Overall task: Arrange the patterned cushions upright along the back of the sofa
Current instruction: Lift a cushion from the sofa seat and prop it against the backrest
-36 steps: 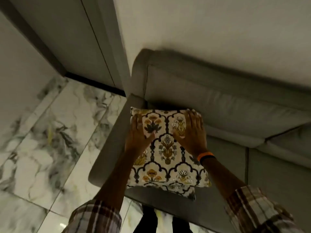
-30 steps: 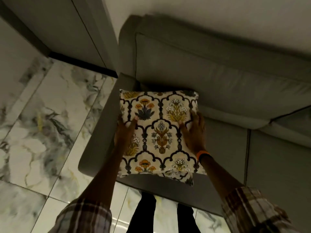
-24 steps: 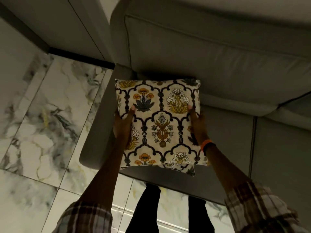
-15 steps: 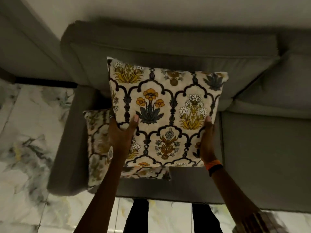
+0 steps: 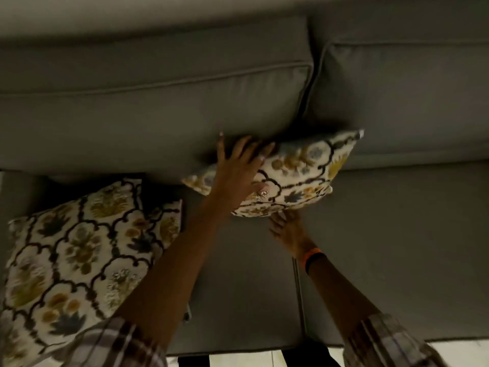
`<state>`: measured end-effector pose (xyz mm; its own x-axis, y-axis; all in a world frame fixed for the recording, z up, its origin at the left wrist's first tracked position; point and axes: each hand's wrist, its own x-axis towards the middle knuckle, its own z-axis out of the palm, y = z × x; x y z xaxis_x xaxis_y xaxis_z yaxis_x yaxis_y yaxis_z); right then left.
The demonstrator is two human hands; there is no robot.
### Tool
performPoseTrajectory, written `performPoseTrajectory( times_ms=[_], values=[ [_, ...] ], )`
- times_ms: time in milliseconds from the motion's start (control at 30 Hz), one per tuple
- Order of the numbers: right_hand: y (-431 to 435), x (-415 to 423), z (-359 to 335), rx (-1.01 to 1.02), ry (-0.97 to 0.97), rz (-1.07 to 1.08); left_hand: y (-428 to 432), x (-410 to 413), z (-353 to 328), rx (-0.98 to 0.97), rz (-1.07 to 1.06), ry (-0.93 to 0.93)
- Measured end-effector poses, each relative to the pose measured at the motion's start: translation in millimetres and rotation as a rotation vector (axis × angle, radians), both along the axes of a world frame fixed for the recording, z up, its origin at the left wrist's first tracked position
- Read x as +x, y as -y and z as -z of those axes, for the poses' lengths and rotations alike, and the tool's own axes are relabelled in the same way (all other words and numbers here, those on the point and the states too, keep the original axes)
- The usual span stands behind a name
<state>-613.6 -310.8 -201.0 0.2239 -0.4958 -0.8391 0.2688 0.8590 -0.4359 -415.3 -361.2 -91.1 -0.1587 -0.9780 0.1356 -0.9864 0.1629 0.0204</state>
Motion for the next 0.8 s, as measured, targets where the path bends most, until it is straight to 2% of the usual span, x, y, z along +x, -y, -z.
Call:
performPoseTrajectory(
  times_ms=[100, 200, 267, 300, 367, 400, 467, 567, 600, 700, 800],
  values=[
    [20.8, -17.1, 3.1, -0.134, -0.189, -0.258, -17.1, -12.1, 24.3, -0.088, -0.147, -0.046],
    [41.5, -43.6, -8.8, -0.481, -0.562, -0.196, -43.3, -18.2, 22.3, -0.232, -0.537, -0.234],
    [56.7, -68.8, -11.5, -0.629, -0.721, -0.202, -55.1, -18.5, 29.7, -0.299, -0.774, -0.648],
    [67.1, -80.6, -14.3, -0.737, -0.721, -0.260, -59.2, -17.1, 36.2, -0.306, -0.867, -0.897],
    [91.9, -94.5, -20.3, -0.896, -0.643, -0.381, -60.3, -21.8, 31.3, -0.202, -0.930, -1.329],
    [103.0, -96.8, -23.5, -0.887, -0.596, -0.441, -58.8, -27.3, 23.9, -0.081, -0.925, -1.452],
    [113.8, -98.3, -27.2, -0.841, -0.551, -0.489, -51.2, -38.4, 14.5, 0.083, -0.812, -1.546],
    [108.9, -104.7, -29.9, -0.841, -0.578, -0.430, -35.3, -35.2, 14.1, 0.061, -0.766, -1.507],
    [104.5, -105.7, -31.9, -0.849, -0.585, -0.417, -33.9, -29.0, 19.5, 0.068, -0.756, -1.545],
    [90.4, -107.5, -30.8, -0.834, -0.648, -0.387, -39.6, -14.3, 38.4, 0.199, -0.708, -1.591],
    [77.1, -98.2, -31.4, -0.813, -0.723, -0.343, -47.5, -0.4, 48.4, 0.319, -0.613, -1.501]
  ],
)
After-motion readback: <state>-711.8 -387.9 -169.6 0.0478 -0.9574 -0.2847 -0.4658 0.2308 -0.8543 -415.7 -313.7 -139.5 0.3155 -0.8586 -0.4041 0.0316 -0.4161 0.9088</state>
